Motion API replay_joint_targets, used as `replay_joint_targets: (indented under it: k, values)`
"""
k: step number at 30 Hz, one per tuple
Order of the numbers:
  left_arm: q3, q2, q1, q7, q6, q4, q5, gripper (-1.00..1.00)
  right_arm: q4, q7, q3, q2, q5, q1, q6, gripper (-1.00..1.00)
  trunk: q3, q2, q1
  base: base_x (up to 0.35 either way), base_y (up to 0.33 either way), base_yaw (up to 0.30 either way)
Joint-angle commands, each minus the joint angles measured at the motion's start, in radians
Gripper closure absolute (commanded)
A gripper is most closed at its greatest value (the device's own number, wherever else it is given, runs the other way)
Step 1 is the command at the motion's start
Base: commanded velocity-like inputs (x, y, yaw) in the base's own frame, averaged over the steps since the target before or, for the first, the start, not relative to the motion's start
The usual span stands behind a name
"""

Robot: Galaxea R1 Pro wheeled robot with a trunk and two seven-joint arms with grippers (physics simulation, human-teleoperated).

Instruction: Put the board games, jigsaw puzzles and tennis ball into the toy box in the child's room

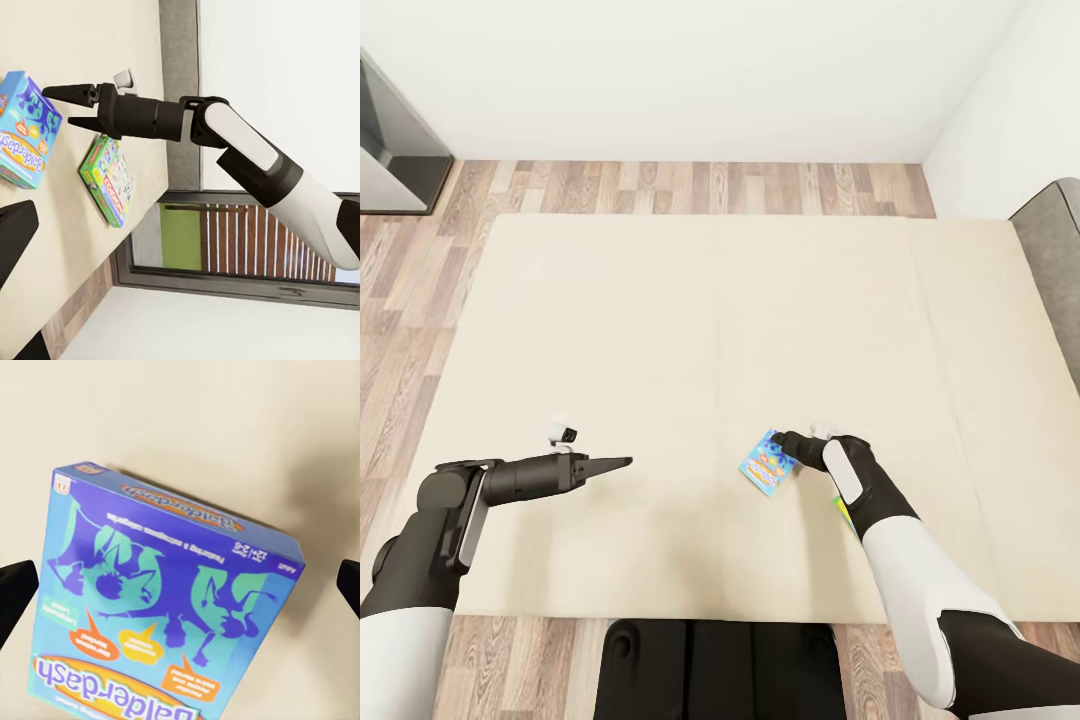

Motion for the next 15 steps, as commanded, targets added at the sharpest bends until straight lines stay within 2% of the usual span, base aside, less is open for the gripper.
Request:
replay_joint_targets:
  k: [1,15]
  values:
    - [0.0,0.0,0.0,-0.004,0.011,0.0,-0.001,-1.0,-0.002,-0.008,-0.003,0.001,-0.011,0.0,0.004,-1.0,-0.001,-0.002,0.001,0.0,0.0,0.0]
    - [0.0,0.0,0.0,-0.004,0.011,0.0,-0.001,-1.0,-0.001,-0.008,-0.003,0.001,-0.012,0.0,0.004,-1.0,-0.01,-0.002,0.001,0.0,0.0,0.0]
